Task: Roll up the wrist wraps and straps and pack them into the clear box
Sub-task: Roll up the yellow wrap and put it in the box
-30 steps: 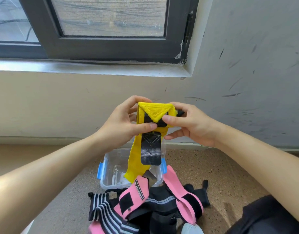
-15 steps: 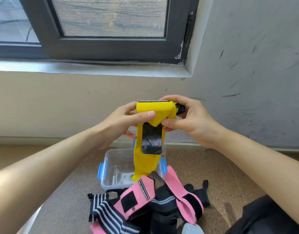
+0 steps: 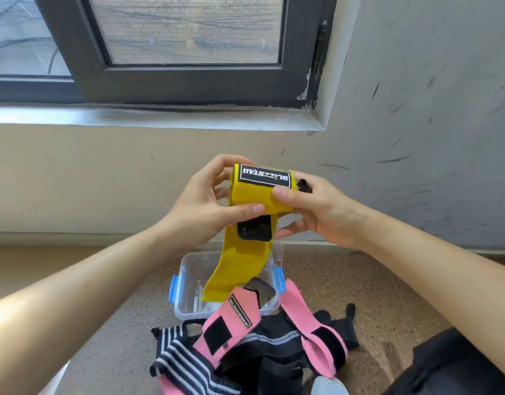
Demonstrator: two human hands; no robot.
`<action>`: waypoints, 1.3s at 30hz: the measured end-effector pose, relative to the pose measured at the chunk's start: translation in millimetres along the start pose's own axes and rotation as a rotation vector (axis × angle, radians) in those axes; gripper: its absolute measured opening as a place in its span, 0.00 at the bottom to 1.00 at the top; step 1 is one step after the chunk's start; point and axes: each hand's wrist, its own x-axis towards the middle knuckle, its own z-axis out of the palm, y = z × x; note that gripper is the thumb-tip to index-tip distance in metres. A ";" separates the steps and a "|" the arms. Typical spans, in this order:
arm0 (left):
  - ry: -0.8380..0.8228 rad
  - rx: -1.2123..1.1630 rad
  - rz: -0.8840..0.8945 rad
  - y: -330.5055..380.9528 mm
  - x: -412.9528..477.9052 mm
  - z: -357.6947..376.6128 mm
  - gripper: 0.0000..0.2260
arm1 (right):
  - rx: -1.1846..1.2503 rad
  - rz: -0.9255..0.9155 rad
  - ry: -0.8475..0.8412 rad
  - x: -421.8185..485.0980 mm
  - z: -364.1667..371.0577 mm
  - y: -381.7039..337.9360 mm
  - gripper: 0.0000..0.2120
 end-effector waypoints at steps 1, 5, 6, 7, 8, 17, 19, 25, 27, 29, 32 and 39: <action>-0.014 0.017 -0.002 -0.9 0.0 -0.9 0.30 | -0.013 -0.018 0.010 0.2 -0.1 0.6 0.24; -0.148 0.098 -0.184 -3.6 -0.5 -9.2 0.33 | -0.026 -0.062 0.050 -0.1 3.7 3.8 0.27; -0.215 0.088 -0.248 -3.2 -1.3 -11.5 0.32 | -0.048 -0.080 0.062 0.3 5.4 4.9 0.27; -0.268 0.060 -0.306 -2.9 -2.3 -13.0 0.30 | -0.083 -0.101 0.079 0.8 6.9 5.9 0.27; -0.290 0.018 -0.352 -2.2 -3.6 -13.4 0.29 | -0.124 -0.125 0.097 1.6 8.4 6.8 0.27; -0.080 -0.086 -0.355 -11.2 -12.8 -16.1 0.24 | -0.367 -0.193 0.103 7.7 22.8 11.7 0.36; -0.040 -0.084 -0.320 -12.1 -15.8 -19.2 0.25 | -0.190 -0.037 -0.001 9.5 24.5 9.7 0.33; 0.033 -0.020 -0.191 -16.1 -27.0 -24.0 0.29 | 0.098 0.115 -0.075 14.7 37.4 7.8 0.22; 0.022 0.002 -0.186 -15.4 -28.7 -28.4 0.30 | 0.135 0.091 -0.053 17.9 40.8 6.8 0.22; -0.030 0.023 -0.244 -12.8 -30.1 -34.0 0.30 | 0.157 0.070 -0.041 20.3 44.8 6.9 0.23; -0.112 0.032 -0.378 -10.1 -34.0 -40.1 0.31 | 0.153 0.024 -0.021 23.9 50.5 11.4 0.25; 0.024 -0.021 -0.386 -16.7 -44.0 -48.8 0.26 | -0.181 -0.034 0.095 27.6 57.2 29.6 0.29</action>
